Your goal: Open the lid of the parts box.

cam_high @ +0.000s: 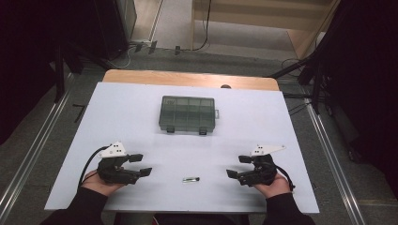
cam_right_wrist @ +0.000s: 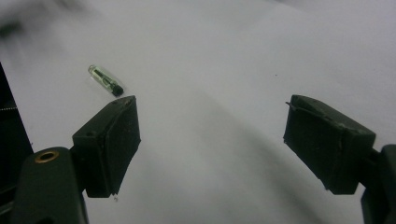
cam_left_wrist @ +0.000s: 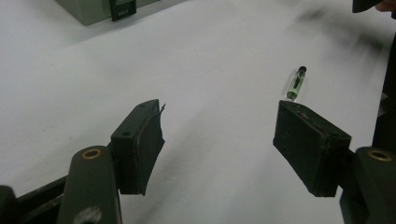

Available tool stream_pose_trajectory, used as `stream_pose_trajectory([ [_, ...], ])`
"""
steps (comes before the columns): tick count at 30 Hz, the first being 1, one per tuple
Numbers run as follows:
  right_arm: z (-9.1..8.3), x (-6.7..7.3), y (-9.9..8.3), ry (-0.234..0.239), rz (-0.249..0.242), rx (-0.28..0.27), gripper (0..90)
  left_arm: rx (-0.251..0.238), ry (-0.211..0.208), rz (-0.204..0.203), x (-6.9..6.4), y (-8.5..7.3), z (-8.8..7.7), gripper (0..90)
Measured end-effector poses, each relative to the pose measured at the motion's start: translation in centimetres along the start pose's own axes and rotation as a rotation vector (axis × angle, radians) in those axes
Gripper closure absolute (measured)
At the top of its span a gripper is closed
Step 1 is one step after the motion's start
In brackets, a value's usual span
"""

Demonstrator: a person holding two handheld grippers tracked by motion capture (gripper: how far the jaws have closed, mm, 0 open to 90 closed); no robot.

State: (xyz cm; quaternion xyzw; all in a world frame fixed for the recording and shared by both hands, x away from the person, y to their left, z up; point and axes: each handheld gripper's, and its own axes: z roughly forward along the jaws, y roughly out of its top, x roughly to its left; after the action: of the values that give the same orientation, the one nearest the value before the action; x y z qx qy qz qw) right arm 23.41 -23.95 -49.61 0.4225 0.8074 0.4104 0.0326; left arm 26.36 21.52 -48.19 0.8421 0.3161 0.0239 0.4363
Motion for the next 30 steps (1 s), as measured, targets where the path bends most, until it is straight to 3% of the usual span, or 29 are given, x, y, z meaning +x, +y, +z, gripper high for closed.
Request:
stream_pose_trajectory([
  [14,0.24,0.07,0.01,0.005,-0.003,0.019,19.8,0.034,0.0,0.0,0.2,0.08,0.11,32.1],
  [23,0.47,0.16,0.0,0.013,-0.002,0.033,19.6,0.029,0.01,-0.003,0.24,0.07,0.01,32.1],
  [26,0.39,0.32,0.07,0.005,-0.02,0.018,19.6,0.035,0.012,-0.005,0.28,0.05,0.05,32.1],
  [30,0.42,0.23,0.05,-0.003,-0.008,0.023,19.6,0.039,0.014,-0.001,0.26,0.04,0.1,32.1],
])
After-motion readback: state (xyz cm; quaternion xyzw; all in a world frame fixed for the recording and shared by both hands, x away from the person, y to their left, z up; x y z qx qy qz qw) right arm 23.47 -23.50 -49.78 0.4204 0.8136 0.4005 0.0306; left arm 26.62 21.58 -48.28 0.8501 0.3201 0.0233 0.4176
